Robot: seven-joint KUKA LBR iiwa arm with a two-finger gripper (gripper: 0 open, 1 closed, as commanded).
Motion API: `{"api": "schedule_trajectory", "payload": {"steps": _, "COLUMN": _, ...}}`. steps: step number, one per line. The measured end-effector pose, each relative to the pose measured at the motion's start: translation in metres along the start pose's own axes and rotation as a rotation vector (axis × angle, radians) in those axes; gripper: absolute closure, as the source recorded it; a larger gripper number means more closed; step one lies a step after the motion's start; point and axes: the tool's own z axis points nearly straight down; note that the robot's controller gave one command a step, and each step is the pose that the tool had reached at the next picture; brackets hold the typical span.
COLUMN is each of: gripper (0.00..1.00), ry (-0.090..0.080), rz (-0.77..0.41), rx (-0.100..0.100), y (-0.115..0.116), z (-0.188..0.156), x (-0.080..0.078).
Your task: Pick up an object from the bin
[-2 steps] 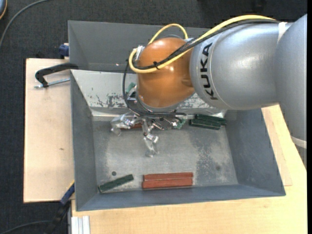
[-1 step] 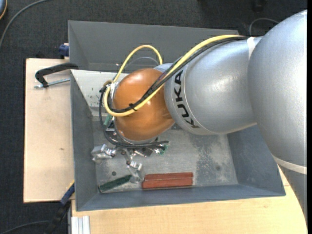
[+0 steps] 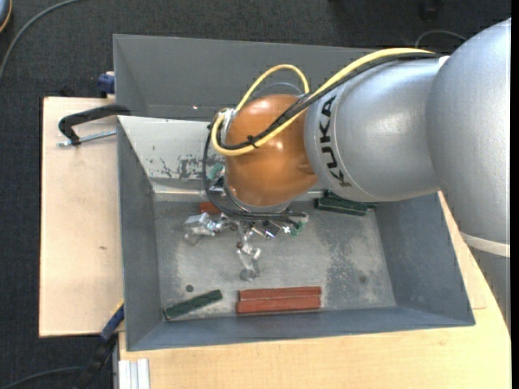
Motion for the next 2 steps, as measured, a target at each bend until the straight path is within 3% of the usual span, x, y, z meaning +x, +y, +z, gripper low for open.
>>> {"api": "schedule_trajectory", "payload": {"steps": 1, "gripper": 0.00, "ry": 0.001, "rz": 0.117, "rx": -0.004, "y": 0.054, "z": -0.047, "x": 0.010}}
{"api": "schedule_trajectory", "payload": {"steps": 2, "gripper": 0.00, "ry": 0.007, "rz": 0.358, "rx": -0.005, "y": 0.043, "z": 0.006, "x": 0.002}}
